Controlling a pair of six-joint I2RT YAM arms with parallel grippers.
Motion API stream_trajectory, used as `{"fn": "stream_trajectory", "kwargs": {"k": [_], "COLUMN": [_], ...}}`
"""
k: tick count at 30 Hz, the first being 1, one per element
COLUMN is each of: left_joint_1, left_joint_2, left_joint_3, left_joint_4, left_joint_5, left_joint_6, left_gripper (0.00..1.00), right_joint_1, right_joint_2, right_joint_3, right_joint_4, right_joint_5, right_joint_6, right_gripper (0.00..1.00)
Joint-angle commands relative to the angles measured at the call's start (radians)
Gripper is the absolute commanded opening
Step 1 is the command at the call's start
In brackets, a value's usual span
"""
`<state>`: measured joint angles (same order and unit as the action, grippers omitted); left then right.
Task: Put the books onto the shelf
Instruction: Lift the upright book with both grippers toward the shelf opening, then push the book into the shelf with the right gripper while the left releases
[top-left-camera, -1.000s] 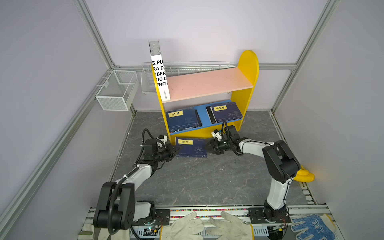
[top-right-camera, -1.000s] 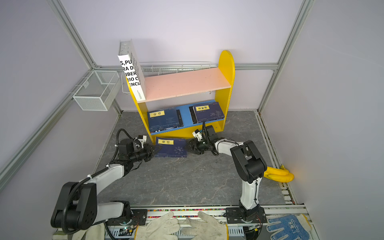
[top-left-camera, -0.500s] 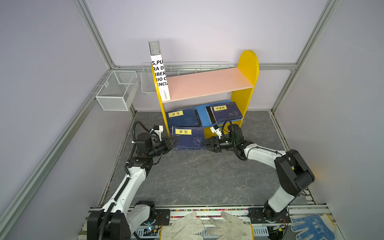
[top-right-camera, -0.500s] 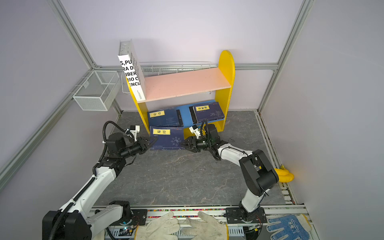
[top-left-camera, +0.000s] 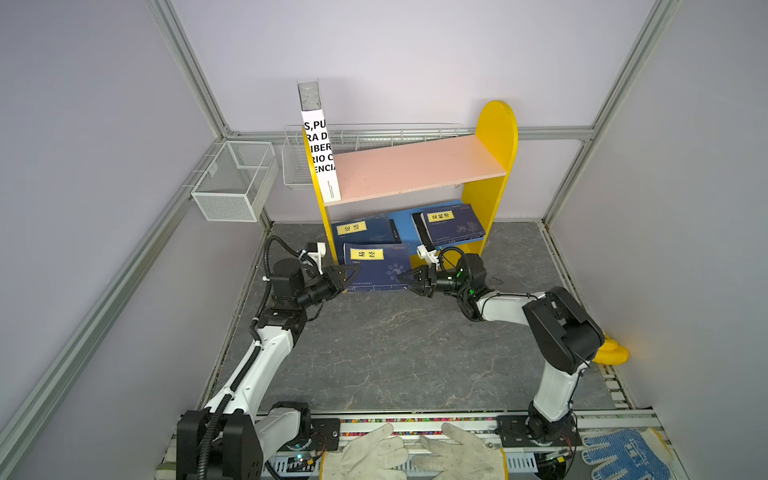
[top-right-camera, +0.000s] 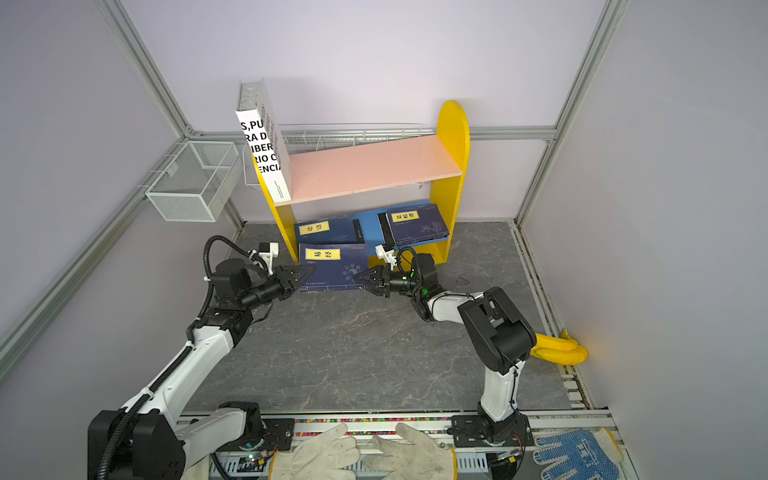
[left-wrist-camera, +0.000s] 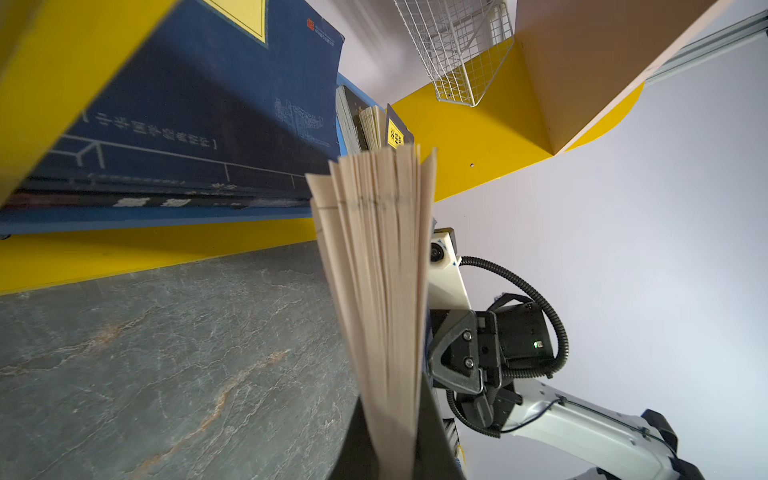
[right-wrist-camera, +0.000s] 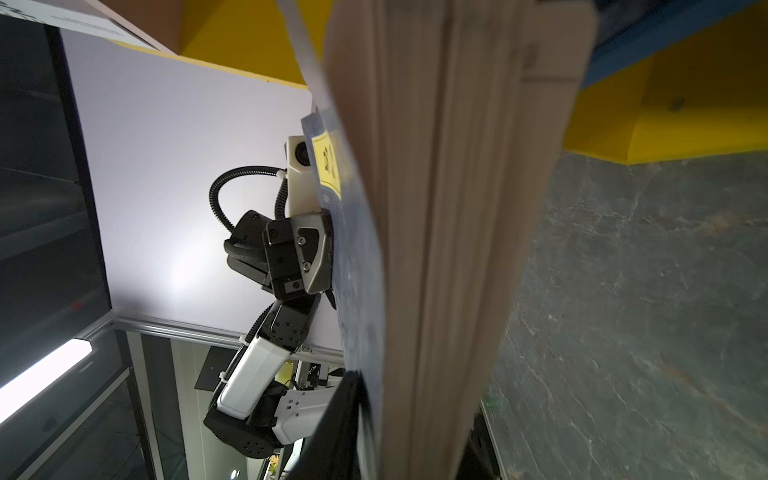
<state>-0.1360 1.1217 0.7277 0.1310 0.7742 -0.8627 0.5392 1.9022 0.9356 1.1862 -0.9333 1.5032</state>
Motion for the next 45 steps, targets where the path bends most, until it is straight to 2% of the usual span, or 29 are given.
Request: {"fn": "stream_trajectory", "kwargs": {"k": [1, 8, 12, 14, 16, 17, 19, 22, 25, 31, 35, 39, 45], "left_joint_1": [-0.002, -0.002, -0.001, 0.003, 0.014, 0.021, 0.047, 0.1, 0.14, 0.182, 0.184, 0.185, 0.185], "left_joint_2": [0.013, 0.029, 0.046, 0.047, 0.034, 0.024, -0.009, -0.069, -0.142, -0.209, -0.21, -0.199, -0.184], "left_joint_3": [0.047, 0.08, 0.097, 0.114, 0.137, 0.15, 0.176, 0.186, 0.169, 0.155, 0.132, 0.103, 0.077], "left_joint_4": [0.04, -0.003, -0.001, -0.017, -0.061, -0.09, -0.172, -0.269, -0.332, -0.46, -0.463, -0.441, -0.419], "left_joint_5": [0.009, -0.003, -0.005, -0.009, -0.019, -0.027, -0.053, -0.085, -0.121, -0.162, -0.167, -0.16, -0.163], "left_joint_6": [-0.001, 0.034, 0.025, 0.031, 0.053, 0.068, 0.108, 0.155, 0.195, 0.262, 0.261, 0.268, 0.264], "left_gripper": [0.0, 0.0, 0.01, 0.14, 0.38, 0.46, 0.61, 0.71, 0.79, 0.88, 0.89, 0.91, 0.92], "right_joint_1": [0.005, -0.002, -0.015, -0.022, -0.029, -0.031, -0.037, -0.037, -0.046, -0.059, -0.062, -0.062, -0.062], "right_joint_2": [0.036, -0.026, -0.023, -0.02, -0.032, -0.042, -0.073, -0.091, -0.055, 0.025, 0.088, 0.139, 0.212], "right_joint_3": [-0.012, -0.012, 0.008, 0.041, 0.097, 0.126, 0.205, 0.361, 0.456, 0.628, 0.749, 0.819, 0.939], "right_joint_4": [0.221, -0.007, -0.04, -0.079, -0.185, -0.26, -0.527, -0.961, -1.072, -1.191, -1.272, -1.253, -1.282], "right_joint_5": [0.01, -0.009, 0.007, 0.017, 0.025, 0.026, 0.044, 0.089, 0.065, 0.052, 0.033, 0.013, 0.032], "right_joint_6": [0.151, -0.017, -0.034, -0.064, -0.136, -0.191, -0.367, -0.641, -0.693, -0.769, -0.81, -0.783, -0.808], "right_gripper": [0.26, 0.12, 0.07, 0.07, 0.07, 0.07, 0.07, 0.07, 0.07, 0.07, 0.08, 0.08, 0.08]}}
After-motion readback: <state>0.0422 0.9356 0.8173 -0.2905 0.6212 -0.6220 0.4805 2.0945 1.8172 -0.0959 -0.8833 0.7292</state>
